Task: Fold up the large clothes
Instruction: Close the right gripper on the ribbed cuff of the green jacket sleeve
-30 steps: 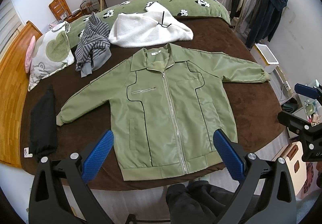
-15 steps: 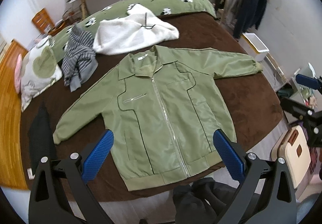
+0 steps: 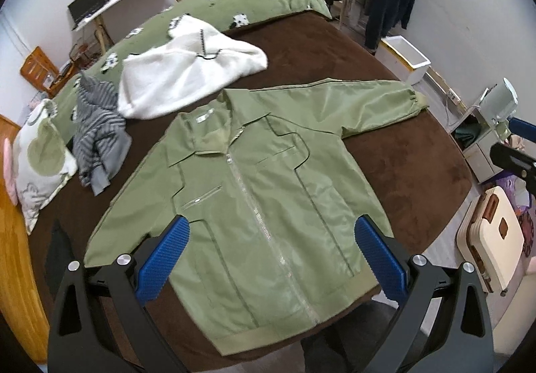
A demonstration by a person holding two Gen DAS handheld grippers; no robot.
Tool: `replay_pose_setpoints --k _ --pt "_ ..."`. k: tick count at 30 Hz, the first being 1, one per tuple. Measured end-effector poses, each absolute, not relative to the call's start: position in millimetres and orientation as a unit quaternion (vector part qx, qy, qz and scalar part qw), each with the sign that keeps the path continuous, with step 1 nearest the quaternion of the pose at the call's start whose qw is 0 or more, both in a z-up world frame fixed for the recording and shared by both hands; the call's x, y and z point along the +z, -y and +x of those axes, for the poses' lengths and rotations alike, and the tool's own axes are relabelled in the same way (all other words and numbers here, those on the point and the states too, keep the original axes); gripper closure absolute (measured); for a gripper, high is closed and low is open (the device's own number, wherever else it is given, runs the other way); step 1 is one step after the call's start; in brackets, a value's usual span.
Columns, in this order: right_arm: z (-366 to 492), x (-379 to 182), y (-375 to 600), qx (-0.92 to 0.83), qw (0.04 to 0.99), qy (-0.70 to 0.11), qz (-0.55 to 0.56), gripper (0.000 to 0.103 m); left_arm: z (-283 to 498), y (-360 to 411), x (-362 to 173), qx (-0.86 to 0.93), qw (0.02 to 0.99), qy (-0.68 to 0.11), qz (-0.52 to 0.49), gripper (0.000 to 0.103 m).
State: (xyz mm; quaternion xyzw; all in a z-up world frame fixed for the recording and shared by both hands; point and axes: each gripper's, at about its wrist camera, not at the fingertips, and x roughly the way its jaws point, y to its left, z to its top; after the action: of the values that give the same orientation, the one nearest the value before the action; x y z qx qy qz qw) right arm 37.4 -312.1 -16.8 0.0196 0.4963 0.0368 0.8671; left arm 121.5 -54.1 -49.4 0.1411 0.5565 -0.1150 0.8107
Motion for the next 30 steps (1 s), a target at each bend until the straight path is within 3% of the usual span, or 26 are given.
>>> replay_pose_setpoints --k 11,21,25,30 --pt "130.3 -108.5 421.8 -0.032 0.867 -0.495 0.040 0.006 226.7 154.4 -160.8 -0.108 0.818 -0.557 0.098 0.006" --pt "192.1 -231.0 550.2 -0.118 0.858 -0.482 0.132 0.006 318.7 214.0 -322.4 -0.091 0.810 -0.571 0.098 0.006" --pt "198.9 -279.3 582.8 -0.137 0.850 -0.484 0.157 0.006 338.1 222.0 -364.6 -0.088 0.810 -0.571 0.100 0.006" --pt "198.0 -320.5 619.4 -0.120 0.840 -0.460 0.263 0.006 341.4 222.6 -394.9 -0.073 0.808 -0.578 0.089 0.005"
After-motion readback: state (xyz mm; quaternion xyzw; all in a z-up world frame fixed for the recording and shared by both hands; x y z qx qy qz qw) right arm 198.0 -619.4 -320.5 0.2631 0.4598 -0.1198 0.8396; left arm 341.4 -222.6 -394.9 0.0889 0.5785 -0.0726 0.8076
